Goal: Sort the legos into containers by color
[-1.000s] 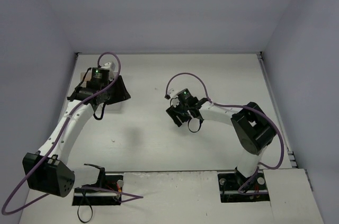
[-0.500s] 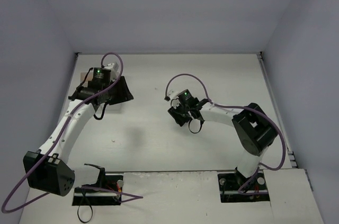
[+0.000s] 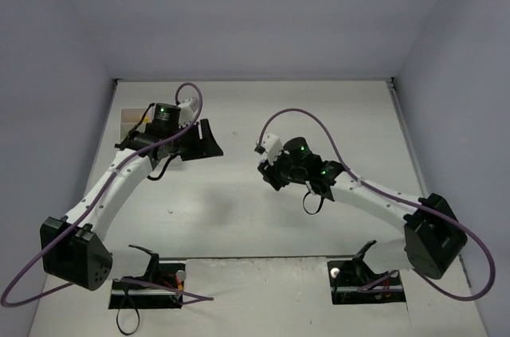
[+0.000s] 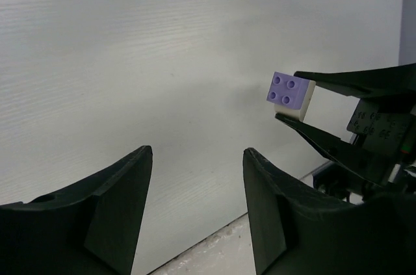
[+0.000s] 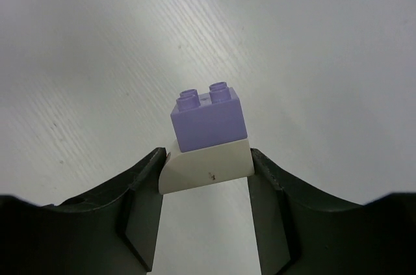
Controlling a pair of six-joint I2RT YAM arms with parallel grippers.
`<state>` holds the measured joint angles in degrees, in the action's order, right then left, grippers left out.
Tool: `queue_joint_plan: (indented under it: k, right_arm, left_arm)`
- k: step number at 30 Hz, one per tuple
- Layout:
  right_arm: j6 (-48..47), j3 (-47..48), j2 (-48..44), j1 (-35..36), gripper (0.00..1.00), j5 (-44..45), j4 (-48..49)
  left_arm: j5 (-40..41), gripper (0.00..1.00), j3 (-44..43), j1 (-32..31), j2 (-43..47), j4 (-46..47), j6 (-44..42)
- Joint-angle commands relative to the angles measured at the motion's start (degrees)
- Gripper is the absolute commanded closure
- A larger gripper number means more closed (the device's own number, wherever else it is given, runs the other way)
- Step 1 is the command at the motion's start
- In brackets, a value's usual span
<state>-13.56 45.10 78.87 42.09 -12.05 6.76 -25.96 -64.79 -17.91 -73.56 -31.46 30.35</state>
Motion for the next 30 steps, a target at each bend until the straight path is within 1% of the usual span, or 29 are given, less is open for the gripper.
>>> queue_joint_plan:
  k: [1,2,6,11,17,20,21,25,30]
  right_arm:
    - [-1.3,0.3,-6.4,0.7,0.96,-2.8,5.2]
    - [-1.3,0.2,-7.5,1.2,0.96,-3.1,5.2]
    - [-1.3,0.8,-11.3,1.9,0.96,-3.6,4.1]
    - [-1.2,1.5,-13.0,2.4,0.94,-3.8,3.3]
    - [-1.3,1.7,-14.0,2.7,0.94,-3.8,2.8]
    - [-1.2,1.4,-14.7,2.7,0.94,-4.2,2.8]
    - [-0.9,1.3,-15.2,2.7,0.94,-4.9,2.8]
    - [-0.8,1.1,-15.3,2.7,0.94,-5.2,2.8]
    - [-0.3,0.7,-16.2,2.7,0.93,-5.4,2.8]
  left_arm:
    - [-6.6,0.46,-2.2,-2.8,0.0,5.4,0.3]
    - [-7.3,0.44,-2.5,-3.4,-0.2,5.7,0.5]
    - [-9.6,0.39,-4.5,-6.5,-1.6,7.6,2.4]
    - [-10.9,0.38,-7.3,-9.3,-4.1,9.1,3.7]
    - [-12.9,0.38,-7.9,-12.4,-6.3,12.6,5.9]
    - [-12.7,0.39,-8.6,-13.6,-7.6,11.9,5.3]
    - [-13.2,0.38,-8.4,-14.6,-8.8,12.0,3.9]
    - [-15.3,0.38,-7.6,-15.2,-9.8,13.6,3.8]
    - [-17.2,0.39,-5.9,-15.4,-10.2,17.7,3.4]
